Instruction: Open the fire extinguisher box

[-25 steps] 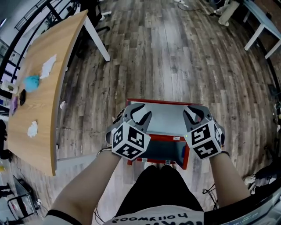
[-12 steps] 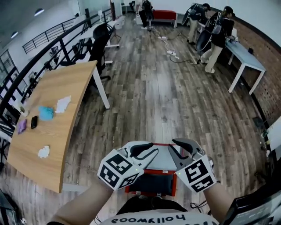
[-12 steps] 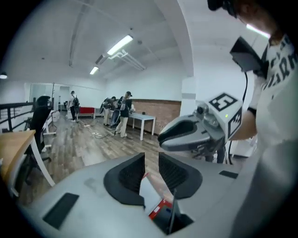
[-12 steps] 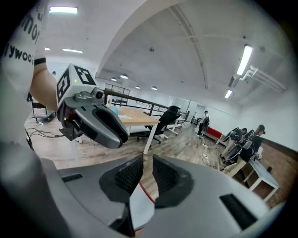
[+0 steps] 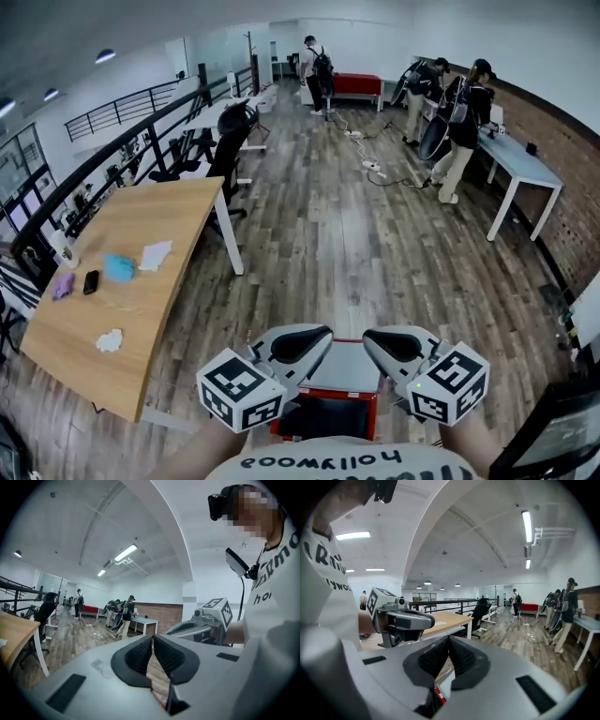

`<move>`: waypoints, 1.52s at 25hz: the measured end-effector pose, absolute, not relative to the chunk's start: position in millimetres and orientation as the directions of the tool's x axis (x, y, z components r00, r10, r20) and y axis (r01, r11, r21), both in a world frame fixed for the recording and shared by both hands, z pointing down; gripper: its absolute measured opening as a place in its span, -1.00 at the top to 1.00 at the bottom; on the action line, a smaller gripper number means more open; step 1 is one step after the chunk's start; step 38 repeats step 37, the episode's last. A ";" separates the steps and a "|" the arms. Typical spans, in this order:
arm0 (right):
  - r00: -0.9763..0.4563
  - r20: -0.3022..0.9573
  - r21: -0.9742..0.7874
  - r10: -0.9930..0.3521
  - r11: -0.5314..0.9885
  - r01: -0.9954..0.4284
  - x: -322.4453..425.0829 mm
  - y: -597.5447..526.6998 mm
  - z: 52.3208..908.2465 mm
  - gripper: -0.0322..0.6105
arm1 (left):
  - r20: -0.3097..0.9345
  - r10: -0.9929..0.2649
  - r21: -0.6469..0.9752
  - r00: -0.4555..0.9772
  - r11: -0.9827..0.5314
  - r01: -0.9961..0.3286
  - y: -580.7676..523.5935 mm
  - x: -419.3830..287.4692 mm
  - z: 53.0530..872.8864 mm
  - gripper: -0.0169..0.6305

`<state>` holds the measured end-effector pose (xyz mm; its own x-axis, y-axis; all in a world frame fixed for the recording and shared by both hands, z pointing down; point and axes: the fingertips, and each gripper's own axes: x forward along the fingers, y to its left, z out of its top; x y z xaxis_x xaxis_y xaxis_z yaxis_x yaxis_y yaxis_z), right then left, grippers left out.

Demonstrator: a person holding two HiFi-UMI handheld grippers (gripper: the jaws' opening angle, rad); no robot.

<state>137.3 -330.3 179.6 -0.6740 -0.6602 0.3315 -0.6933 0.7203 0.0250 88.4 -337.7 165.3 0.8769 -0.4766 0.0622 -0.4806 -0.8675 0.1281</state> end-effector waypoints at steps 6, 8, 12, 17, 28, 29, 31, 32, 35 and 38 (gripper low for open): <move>-0.714 0.285 -0.125 -0.639 0.714 -0.689 154.8 -324.4 187.1 0.87 | 0.091 -0.483 0.135 0.871 -0.860 -0.492 -337.4 98.1 174.3 0.89; -0.734 0.253 -0.178 -0.630 0.716 -0.675 156.1 -321.8 188.6 0.87 | 0.089 -0.479 0.145 0.873 -0.861 -0.488 -338.6 99.7 176.4 0.89; -0.746 0.231 -0.220 -0.625 0.713 -0.666 156.7 -322.8 194.5 0.87 | 0.099 -0.481 0.156 0.871 -0.857 -0.491 -343.8 99.1 181.6 0.89; -0.741 0.233 -0.199 -0.630 0.715 -0.670 159.4 -324.7 192.3 0.87 | 0.096 -0.479 0.180 0.872 -0.853 -0.489 -343.3 100.8 183.6 0.89; -0.725 0.268 -0.156 -0.635 0.714 -0.683 160.8 -329.9 202.2 0.87 | 0.106 -0.494 0.201 0.863 -0.839 -0.505 -344.3 92.9 192.6 0.89; -0.723 0.268 -0.156 -0.637 0.712 -0.684 161.6 -330.2 202.3 0.88 | 0.107 -0.493 0.199 0.863 -0.840 -0.505 -344.0 93.1 192.5 0.89; -0.721 0.272 -0.152 -0.638 0.711 -0.686 162.3 -330.5 203.7 0.87 | 0.109 -0.493 0.198 0.863 -0.840 -0.505 -343.8 92.2 193.5 0.89; -0.720 0.274 -0.151 -0.638 0.711 -0.687 162.2 -330.6 204.9 0.88 | 0.109 -0.494 0.199 0.863 -0.839 -0.506 -344.0 91.1 194.3 0.89; -0.717 0.276 -0.153 -0.640 0.707 -0.690 160.7 -331.3 207.1 0.87 | 0.108 -0.496 0.203 0.861 -0.837 -0.508 -345.2 86.5 195.8 0.89; -0.716 0.274 -0.155 -0.642 0.705 -0.692 159.0 -331.9 207.7 0.87 | 0.106 -0.496 0.203 0.862 -0.837 -0.508 -346.0 83.3 195.9 0.89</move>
